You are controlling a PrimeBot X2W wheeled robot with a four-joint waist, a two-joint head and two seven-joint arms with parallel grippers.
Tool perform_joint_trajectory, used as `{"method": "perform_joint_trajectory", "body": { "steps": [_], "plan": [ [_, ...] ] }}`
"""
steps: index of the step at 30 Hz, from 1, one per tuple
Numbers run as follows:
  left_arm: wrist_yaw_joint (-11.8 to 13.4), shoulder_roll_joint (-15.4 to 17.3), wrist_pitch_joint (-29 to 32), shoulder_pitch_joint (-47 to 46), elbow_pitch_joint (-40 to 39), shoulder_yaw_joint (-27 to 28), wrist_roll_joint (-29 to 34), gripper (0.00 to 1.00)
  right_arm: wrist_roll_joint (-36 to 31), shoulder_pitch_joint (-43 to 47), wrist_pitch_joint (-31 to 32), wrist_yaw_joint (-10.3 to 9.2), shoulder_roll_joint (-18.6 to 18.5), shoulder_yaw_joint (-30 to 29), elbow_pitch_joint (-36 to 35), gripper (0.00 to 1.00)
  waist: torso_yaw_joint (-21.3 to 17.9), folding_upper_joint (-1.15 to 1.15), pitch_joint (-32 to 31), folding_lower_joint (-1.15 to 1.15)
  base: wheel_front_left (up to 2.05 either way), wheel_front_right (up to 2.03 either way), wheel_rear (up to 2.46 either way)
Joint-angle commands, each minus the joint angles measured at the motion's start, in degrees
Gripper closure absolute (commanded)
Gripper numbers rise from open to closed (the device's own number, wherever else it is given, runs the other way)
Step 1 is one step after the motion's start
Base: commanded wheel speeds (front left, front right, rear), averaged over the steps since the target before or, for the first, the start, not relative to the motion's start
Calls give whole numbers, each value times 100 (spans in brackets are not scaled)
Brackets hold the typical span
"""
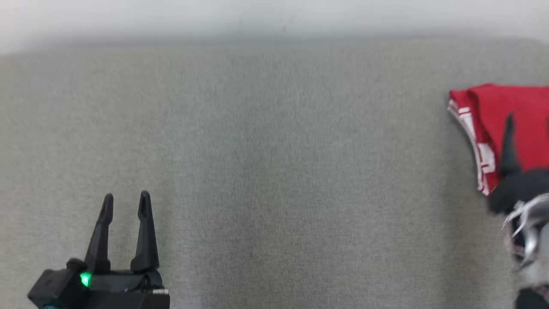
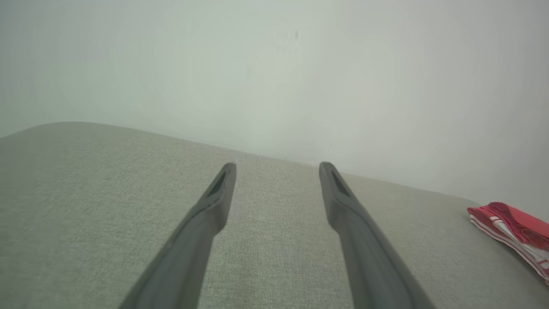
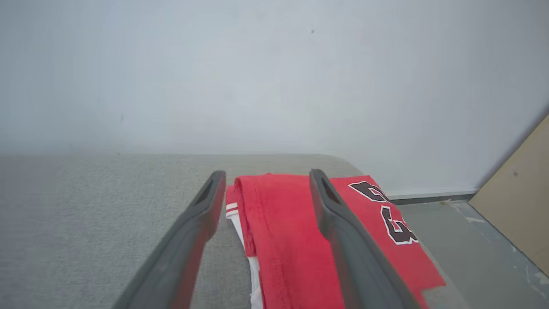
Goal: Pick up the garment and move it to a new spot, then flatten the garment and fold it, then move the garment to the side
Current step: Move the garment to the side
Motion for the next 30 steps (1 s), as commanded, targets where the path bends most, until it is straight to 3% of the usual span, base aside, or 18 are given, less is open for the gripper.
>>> {"method": "perform_joint_trajectory", "body": {
  "steps": [1, 12, 22, 30],
  "plan": [
    [12, -66, -18, 150, 87, 68, -74, 0, 211, 368, -128, -14, 159, 103, -236, 0, -5, 0, -566, 1, 0, 0, 0],
    [12, -235, -18, 547, 351, 382, -105, 0, 850, 2068, -789, -14, 724, 806, -1101, 0, 120, 0, -1185, 1, 0, 0, 0],
    [12, -236, -18, 823, 681, 310, 39, 0, 1125, 2521, -1039, -14, 749, 1759, -717, 0, 100, 0, -1374, 1, 0, 0, 0],
    [12, -236, -18, 896, 883, 359, 52, 0, 1017, 2485, -1189, -14, 746, 2001, -374, 0, 63, 0, -1424, 1, 0, 0, 0]
  ]
}}
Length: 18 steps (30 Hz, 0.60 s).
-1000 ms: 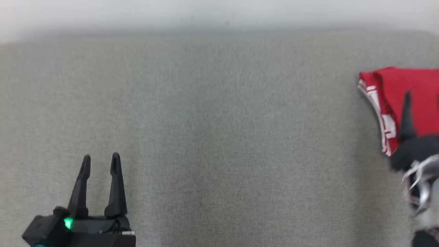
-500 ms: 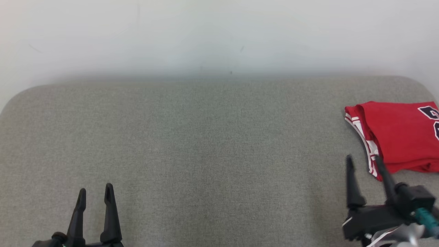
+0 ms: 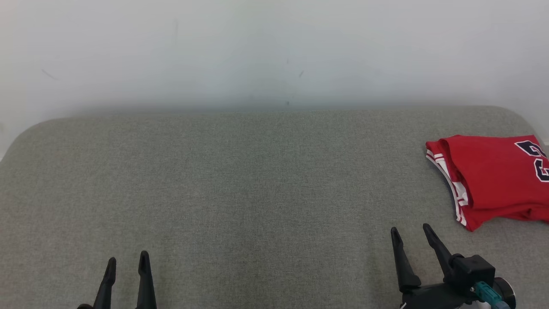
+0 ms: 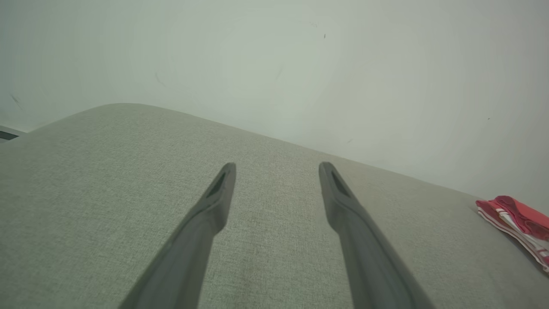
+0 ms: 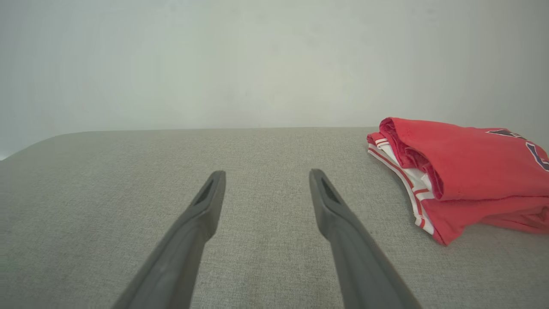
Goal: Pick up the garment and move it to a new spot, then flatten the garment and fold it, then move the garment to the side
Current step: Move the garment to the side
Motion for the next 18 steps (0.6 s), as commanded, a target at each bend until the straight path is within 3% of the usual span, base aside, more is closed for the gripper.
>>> {"method": "perform_joint_trajectory", "body": {
  "steps": [1, 18],
  "plan": [
    [12, -5, -18, 98, 34, 11, 37, 0, -2, -24, -34, -14, -4, -6, 37, 0, -12, 1, -6, 0, 0, 0, 0],
    [12, -5, -18, 19, 126, -6, 115, 0, 3, -83, 39, -14, -1, -12, 103, 0, -66, 1, 67, 0, 0, 0, 0]
  ]
}}
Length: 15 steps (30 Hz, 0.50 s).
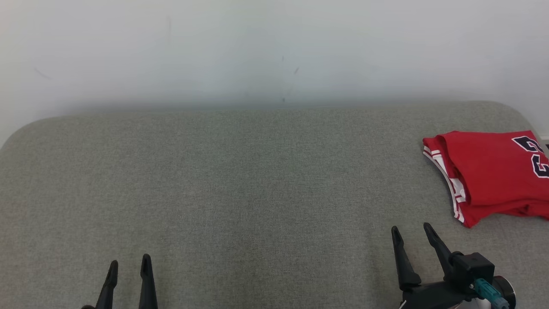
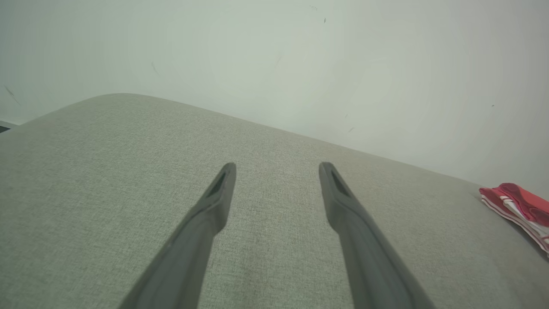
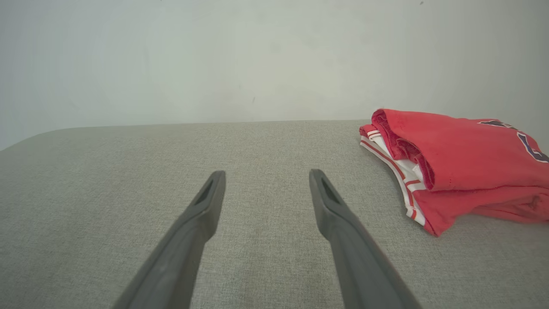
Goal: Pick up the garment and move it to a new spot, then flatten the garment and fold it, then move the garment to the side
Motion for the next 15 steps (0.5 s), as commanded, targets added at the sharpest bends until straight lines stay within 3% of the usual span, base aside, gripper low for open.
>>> {"method": "perform_joint_trajectory", "body": {
  "steps": [1, 6, 7, 15],
  "plan": [
    [12, -5, -18, 12, 2, -7, 36, 0, 5, -10, 5, -14, 0, 8, -9, 0, 3, 0, 3, 0, 0, 0, 0],
    [12, -6, -18, 4, 21, -20, 37, 0, 14, -40, 16, -14, 0, 26, 8, 0, 17, 0, 15, 0, 0, 0, 0],
    [0, -1, 1, -7, 25, -9, 17, 100, 7, -17, 0, 0, 1, 20, 26, 100, 16, 0, 15, 0, 0, 0, 0],
    [-2, -19, 96, 23, 295, 8, -291, 100, 366, 101, 58, 0, 6, 1, 330, 100, 18, 0, 13, 0, 0, 0, 0]
  ]
}}
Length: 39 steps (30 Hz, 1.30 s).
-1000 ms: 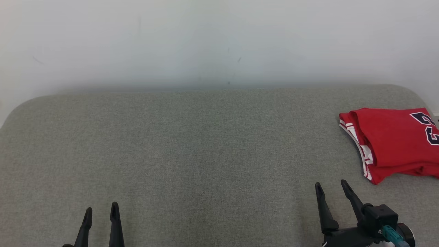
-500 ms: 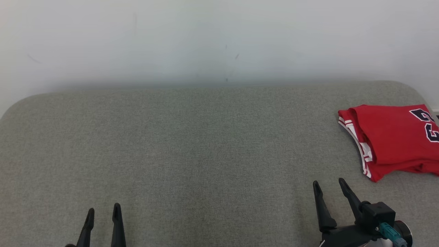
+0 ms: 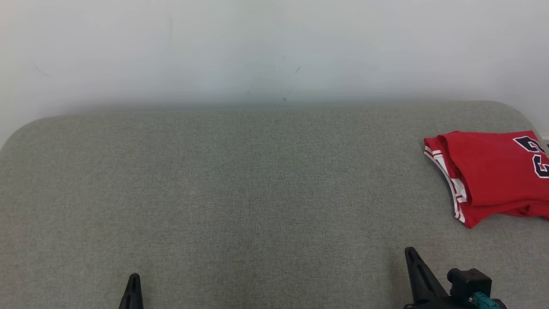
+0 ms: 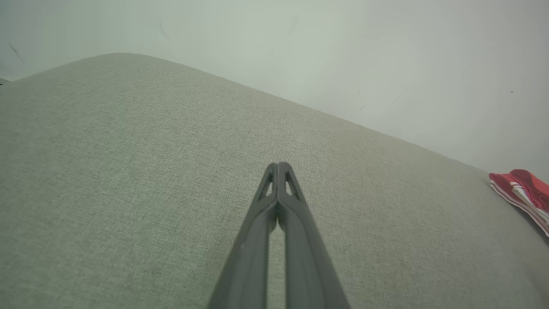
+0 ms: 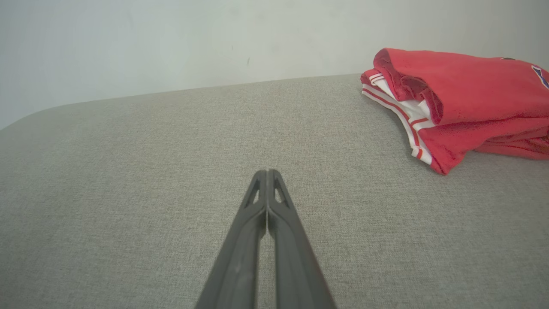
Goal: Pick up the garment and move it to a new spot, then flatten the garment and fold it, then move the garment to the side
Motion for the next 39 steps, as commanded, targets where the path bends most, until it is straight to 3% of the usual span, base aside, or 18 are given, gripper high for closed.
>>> {"method": "perform_joint_trajectory", "body": {
  "steps": [1, 39],
  "plan": [
    [1, 22, 42, -86, -80, 14, -270, 100, 305, -121, 29, 0, -1, -35, -81, 100, 1, 0, -2, 0, 0, 0, 0],
    [5, 112, 892, -568, 58, 229, -3402, 100, 3979, -510, 579, -4, -5, -301, 2, 100, 21, 0, -36, 0, 0, 0, 0]
  ]
}}
